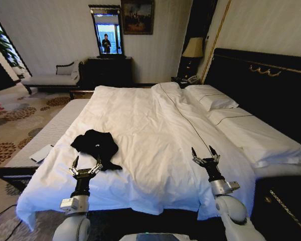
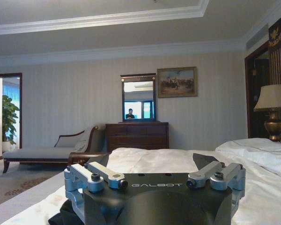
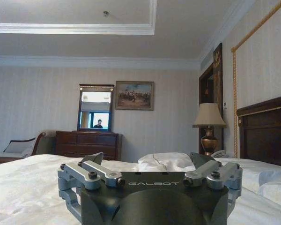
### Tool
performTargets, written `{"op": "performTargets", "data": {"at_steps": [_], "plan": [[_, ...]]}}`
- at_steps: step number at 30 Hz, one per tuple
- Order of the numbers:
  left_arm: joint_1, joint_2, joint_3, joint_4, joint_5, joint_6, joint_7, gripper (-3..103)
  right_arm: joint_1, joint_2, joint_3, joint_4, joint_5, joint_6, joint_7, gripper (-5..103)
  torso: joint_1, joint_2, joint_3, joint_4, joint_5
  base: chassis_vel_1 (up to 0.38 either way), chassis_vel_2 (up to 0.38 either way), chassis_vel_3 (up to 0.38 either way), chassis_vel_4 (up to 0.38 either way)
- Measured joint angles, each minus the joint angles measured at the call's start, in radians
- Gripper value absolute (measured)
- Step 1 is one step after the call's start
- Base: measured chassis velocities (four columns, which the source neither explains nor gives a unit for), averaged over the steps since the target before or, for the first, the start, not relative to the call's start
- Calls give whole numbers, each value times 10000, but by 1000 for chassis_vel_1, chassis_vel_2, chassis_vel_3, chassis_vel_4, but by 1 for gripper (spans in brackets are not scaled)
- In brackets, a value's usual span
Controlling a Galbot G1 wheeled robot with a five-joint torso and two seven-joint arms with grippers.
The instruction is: Fold the clothes on the bed.
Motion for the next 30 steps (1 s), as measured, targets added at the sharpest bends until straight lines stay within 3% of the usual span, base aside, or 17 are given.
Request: {"op": "performTargets", "data": {"at_steps": [30], "plan": [[75, 23, -32, -92, -4, -52, 3, 100, -87, 115, -12, 27, -173, 51, 54, 100, 0, 0, 0, 0, 1, 20, 30, -21, -29]]}}
